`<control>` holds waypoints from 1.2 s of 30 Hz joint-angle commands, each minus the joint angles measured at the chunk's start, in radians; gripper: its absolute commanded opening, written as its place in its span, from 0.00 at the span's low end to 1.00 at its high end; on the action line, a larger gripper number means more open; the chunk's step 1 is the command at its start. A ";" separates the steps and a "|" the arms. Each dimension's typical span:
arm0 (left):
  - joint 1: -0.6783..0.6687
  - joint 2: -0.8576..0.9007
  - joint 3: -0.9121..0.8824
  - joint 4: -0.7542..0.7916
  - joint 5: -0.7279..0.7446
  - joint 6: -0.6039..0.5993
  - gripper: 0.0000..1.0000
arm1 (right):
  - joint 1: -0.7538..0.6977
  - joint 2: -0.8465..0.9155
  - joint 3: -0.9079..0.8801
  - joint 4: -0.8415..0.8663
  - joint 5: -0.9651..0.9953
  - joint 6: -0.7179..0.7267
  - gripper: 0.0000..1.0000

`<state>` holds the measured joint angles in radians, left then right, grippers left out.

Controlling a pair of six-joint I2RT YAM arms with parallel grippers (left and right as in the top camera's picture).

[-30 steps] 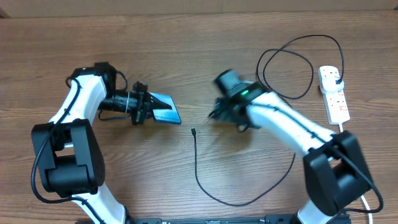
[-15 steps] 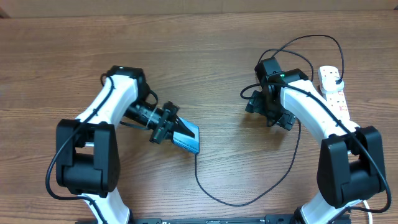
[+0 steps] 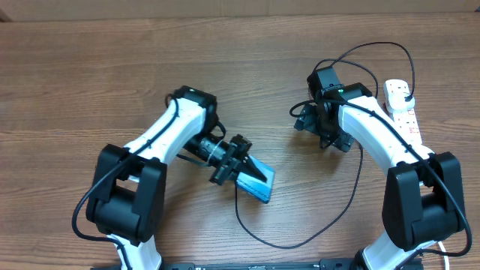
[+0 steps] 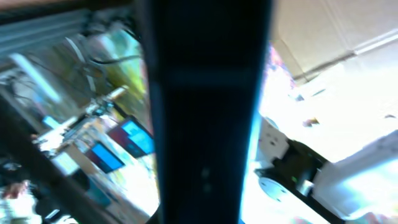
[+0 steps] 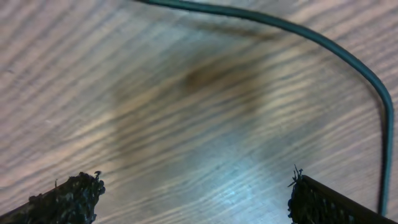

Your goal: Plug charger to phone and switch on socket

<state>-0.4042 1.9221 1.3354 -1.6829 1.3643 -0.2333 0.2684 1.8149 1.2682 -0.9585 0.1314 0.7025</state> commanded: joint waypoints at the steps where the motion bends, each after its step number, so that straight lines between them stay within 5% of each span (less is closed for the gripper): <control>1: -0.011 -0.037 0.008 -0.002 0.145 -0.054 0.04 | -0.002 -0.032 0.001 0.022 -0.001 0.005 1.00; 31: -0.011 -0.037 0.008 0.062 0.114 -0.120 0.04 | -0.002 -0.032 0.001 0.038 -0.001 0.005 1.00; 36: -0.011 -0.037 0.008 0.137 0.109 -0.222 0.04 | -0.002 -0.032 0.001 0.038 -0.001 0.005 1.00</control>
<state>-0.4149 1.9221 1.3354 -1.5665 1.4540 -0.3813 0.2684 1.8149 1.2682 -0.9257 0.1307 0.7029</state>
